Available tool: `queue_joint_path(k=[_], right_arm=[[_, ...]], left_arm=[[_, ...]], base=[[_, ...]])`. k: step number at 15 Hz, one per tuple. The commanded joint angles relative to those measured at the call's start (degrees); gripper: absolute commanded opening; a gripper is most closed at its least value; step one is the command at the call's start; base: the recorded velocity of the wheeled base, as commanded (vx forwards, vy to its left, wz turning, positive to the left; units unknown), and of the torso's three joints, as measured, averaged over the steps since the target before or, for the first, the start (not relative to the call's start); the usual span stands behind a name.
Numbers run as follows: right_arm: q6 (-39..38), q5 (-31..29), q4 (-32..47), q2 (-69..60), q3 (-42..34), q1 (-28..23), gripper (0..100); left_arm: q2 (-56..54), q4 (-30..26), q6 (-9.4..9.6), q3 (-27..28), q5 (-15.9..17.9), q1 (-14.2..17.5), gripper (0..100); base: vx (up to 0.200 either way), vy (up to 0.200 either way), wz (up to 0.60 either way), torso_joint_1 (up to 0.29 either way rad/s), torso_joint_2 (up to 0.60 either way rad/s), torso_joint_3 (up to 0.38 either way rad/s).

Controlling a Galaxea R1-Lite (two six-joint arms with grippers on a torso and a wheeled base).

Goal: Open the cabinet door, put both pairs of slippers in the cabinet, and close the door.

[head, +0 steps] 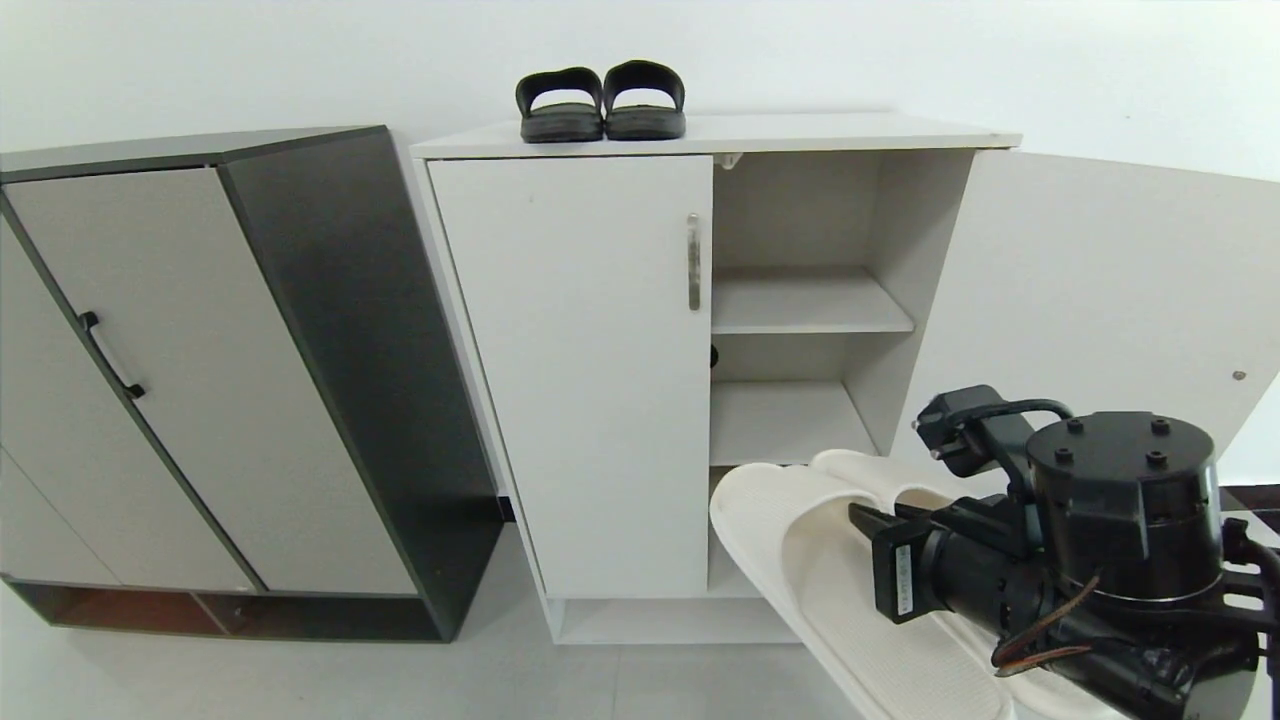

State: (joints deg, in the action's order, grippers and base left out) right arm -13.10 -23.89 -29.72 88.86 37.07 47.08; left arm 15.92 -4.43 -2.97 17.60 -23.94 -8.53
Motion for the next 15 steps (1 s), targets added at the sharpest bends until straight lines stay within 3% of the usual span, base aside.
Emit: queue_joint_path(k=[1,2,5,6,7,8,12,15], right_arm=[[0.0,0.0,-0.2,0.7,-0.2,0.0,0],[0.0,0.1,-0.2,0.7,-0.4,0.1,0],[0.2,0.0,-0.2,0.5,-0.6,0.1,0],[0.2,0.1,-0.2,0.5,-0.6,0.1,0],[0.3,0.1,-0.2,0.5,-0.6,0.2,0],[0.2,0.2,-0.2,0.5,-0.7,0.4,0],[0.3,0.2,-0.1,1.5,-0.7,1.5,0],[0.6,0.0,-3.4,4.3,-0.3,2.5,0]], left_arm=[[-12.9,2.8,2.45,-12.2,9.6,7.1,0],[-13.1,6.4,2.45,-15.7,15.3,7.1,0],[-15.5,6.6,2.97,-17.6,21.6,8.1,0],[-15.7,6.6,3.68,-17.6,24.8,8.2,0],[-15.7,4.2,6.05,-17.6,26.1,8.2,0],[-15.7,4.1,6.49,-17.6,26.7,8.2,0],[-15.8,4.3,3.41,-17.6,24.9,8.2,0],[-15.8,4.4,3.33,-17.6,24.9,8.2,0]], base=[[0.000,0.000,0.00,0.000,0.00,0.000],[0.000,0.000,0.00,0.000,0.00,0.000],[0.000,0.000,0.00,0.000,0.00,0.000],[0.000,0.000,0.00,0.000,0.00,0.000],[0.000,0.000,0.00,0.000,0.00,0.000],[0.000,0.000,0.00,0.000,0.00,0.000],[0.000,0.000,0.00,0.000,0.00,0.000],[0.000,0.000,0.00,0.000,0.00,0.000]])
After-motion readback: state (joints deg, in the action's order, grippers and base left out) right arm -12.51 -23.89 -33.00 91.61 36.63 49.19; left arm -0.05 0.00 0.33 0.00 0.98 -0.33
